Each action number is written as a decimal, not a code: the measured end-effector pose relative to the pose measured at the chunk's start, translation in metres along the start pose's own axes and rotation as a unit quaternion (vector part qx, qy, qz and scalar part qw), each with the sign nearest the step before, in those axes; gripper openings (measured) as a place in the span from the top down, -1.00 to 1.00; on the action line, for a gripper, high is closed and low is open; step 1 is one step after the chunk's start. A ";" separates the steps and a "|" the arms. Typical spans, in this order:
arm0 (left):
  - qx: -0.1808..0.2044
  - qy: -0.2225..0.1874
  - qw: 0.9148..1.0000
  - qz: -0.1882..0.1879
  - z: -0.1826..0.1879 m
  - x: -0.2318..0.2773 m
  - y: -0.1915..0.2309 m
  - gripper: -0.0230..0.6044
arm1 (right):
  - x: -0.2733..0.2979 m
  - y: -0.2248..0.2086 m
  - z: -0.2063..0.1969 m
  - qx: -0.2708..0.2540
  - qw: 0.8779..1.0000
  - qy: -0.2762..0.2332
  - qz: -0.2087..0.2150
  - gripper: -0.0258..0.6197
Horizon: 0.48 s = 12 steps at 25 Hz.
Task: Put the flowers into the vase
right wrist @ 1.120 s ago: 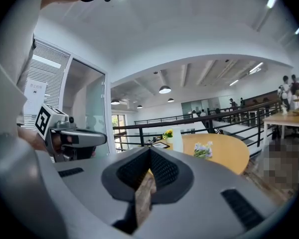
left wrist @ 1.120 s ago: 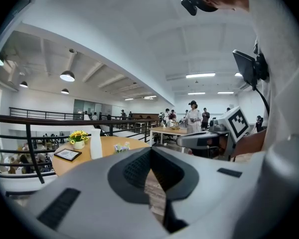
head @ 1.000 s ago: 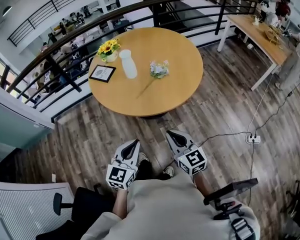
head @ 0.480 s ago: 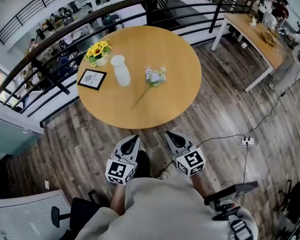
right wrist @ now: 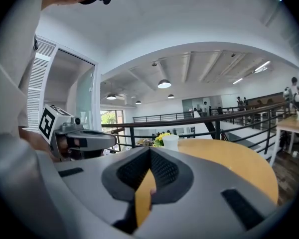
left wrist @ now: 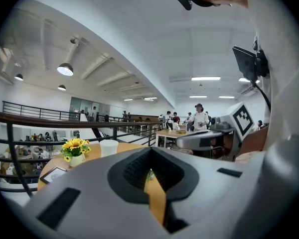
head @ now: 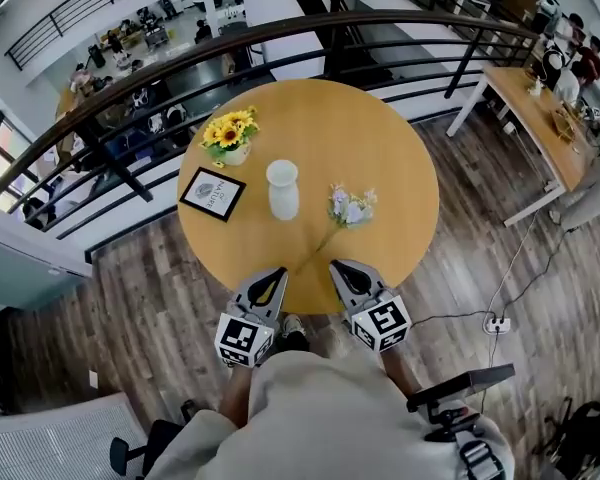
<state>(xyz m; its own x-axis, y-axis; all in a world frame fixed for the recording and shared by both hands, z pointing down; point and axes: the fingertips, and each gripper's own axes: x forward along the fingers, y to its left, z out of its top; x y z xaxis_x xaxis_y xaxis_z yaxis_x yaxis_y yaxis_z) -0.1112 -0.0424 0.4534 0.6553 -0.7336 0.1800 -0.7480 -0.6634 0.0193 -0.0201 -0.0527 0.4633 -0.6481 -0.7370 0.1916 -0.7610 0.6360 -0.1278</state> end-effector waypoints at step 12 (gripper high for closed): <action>-0.010 0.000 1.000 -0.004 0.003 0.016 0.063 0.91 | 0.067 -0.008 0.017 -0.005 1.000 0.010 0.000 0.89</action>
<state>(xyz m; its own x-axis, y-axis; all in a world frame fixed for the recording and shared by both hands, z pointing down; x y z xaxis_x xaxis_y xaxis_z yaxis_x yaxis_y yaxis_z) -0.1478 -0.0969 0.4549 0.6606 -0.7290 0.1794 -0.7453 -0.6656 0.0395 -0.0580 -0.1112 0.4603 -0.6476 -0.7324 0.2102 -0.7605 0.6387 -0.1175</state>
